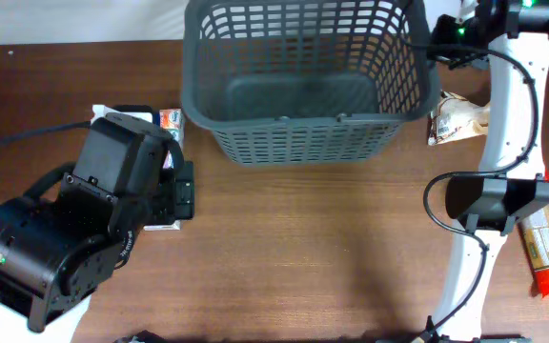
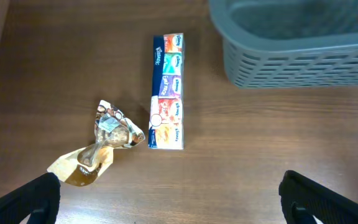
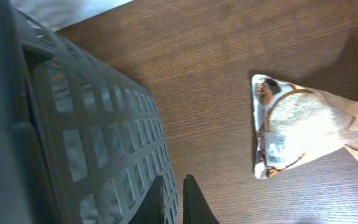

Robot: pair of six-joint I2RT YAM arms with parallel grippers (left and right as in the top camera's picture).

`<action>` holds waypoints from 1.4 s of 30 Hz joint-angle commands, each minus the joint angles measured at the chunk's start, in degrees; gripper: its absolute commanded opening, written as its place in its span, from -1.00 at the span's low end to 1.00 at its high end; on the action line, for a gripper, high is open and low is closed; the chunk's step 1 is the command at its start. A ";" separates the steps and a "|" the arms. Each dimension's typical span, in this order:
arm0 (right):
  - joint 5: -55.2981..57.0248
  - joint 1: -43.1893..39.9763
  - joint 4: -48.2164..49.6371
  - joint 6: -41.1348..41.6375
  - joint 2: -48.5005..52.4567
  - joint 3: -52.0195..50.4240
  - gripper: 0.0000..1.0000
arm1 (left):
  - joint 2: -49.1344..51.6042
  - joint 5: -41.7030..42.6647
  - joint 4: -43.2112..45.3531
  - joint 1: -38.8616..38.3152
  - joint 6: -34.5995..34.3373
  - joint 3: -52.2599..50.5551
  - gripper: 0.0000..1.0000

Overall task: Pack container
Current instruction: 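Open both grippers and withdraw both arms outward from the basket, then lower the right gripper over the green-capped seasoning jar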

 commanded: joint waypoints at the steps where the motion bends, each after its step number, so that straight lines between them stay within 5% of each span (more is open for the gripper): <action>1: -0.94 2.32 -0.17 -0.37 -0.02 0.00 -0.92 | -0.46 0.59 -0.04 0.28 0.02 0.28 0.99; 20: 3.65 -2.21 -5.09 -0.09 -3.23 0.90 -0.83 | -0.46 -1.81 -0.04 2.08 0.04 0.28 0.99; 21: 3.65 -3.19 -5.77 -0.04 -4.07 1.31 -0.70 | -0.46 -1.81 -0.04 2.99 0.04 0.28 0.99; 24: 3.58 -6.80 -8.66 1.64 -7.30 2.91 0.70 | -0.46 -1.79 -0.04 9.25 0.33 0.28 0.99; 25: 3.63 -8.09 -9.90 2.23 -8.46 3.34 1.00 | -0.46 -1.79 -0.04 11.47 0.81 0.28 0.99; 34: 2.16 -15.85 -10.16 5.07 -24.90 0.39 0.97 | -0.44 -1.77 0.15 35.65 1.31 0.28 0.99; 42: 11.67 -17.05 -10.16 8.35 -45.64 -27.74 0.97 | -0.44 -1.70 0.17 42.12 1.27 0.28 0.99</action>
